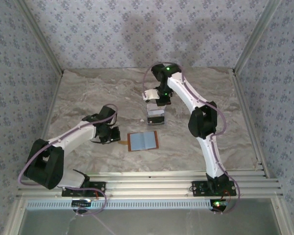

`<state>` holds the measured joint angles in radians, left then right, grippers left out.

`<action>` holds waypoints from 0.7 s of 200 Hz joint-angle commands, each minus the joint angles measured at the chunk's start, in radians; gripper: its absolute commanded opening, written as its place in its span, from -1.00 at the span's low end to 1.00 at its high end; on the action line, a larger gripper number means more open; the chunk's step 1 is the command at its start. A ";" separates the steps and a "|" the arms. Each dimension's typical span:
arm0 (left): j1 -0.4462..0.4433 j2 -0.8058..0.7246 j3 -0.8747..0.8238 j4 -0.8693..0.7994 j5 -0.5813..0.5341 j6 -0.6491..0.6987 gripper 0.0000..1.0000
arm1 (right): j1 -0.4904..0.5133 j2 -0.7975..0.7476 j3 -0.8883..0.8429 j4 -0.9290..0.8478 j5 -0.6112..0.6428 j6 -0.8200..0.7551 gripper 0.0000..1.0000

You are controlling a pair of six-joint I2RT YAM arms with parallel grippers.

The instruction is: Take the credit cards out of the card holder

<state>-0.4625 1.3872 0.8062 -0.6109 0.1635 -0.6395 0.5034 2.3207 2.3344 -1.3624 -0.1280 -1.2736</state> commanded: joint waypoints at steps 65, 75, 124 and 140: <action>0.026 -0.043 -0.011 -0.033 0.000 0.013 -0.72 | 0.040 0.037 0.060 0.028 0.065 -0.043 -1.00; 0.029 -0.043 -0.012 -0.033 0.001 0.015 -0.72 | 0.043 0.041 0.067 0.028 0.067 -0.041 -1.00; 0.038 -0.047 -0.013 -0.038 0.005 0.020 -0.72 | 0.046 0.093 0.104 -0.015 0.077 -0.024 -1.00; 0.038 -0.045 -0.016 -0.034 0.009 0.021 -0.72 | 0.047 0.109 0.107 -0.032 0.077 -0.011 -1.00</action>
<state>-0.4316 1.3666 0.7944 -0.6258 0.1642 -0.6357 0.5488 2.3859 2.4115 -1.3338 -0.0734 -1.2984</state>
